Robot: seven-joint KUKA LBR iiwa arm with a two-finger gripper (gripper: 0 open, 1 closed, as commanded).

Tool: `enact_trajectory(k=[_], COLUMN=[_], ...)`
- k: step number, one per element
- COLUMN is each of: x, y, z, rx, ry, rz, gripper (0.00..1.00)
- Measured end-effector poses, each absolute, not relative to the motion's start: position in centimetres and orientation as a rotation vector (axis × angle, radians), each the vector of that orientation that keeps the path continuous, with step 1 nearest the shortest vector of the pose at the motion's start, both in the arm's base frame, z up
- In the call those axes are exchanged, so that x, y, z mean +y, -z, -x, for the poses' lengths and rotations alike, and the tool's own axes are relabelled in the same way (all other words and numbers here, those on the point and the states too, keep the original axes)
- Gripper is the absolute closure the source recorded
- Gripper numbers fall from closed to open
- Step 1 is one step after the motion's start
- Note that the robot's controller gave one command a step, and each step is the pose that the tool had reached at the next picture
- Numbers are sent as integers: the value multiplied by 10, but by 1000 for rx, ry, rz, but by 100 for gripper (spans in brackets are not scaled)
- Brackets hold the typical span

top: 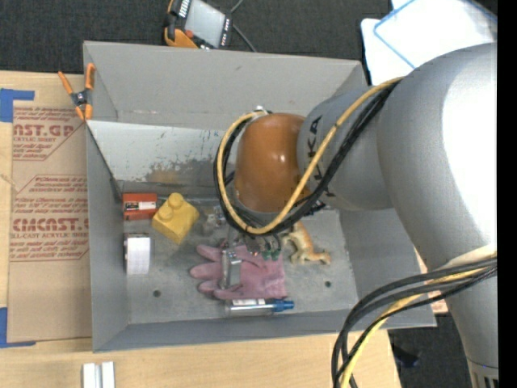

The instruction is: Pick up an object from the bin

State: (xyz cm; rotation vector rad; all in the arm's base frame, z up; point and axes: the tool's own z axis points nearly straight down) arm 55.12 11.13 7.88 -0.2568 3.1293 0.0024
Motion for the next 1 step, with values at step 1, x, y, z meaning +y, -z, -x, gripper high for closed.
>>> enact_trajectory(k=[1], x=[103], y=[-73], z=[-535], rx=[3128], ry=[-4], rz=[253], gripper=[0])
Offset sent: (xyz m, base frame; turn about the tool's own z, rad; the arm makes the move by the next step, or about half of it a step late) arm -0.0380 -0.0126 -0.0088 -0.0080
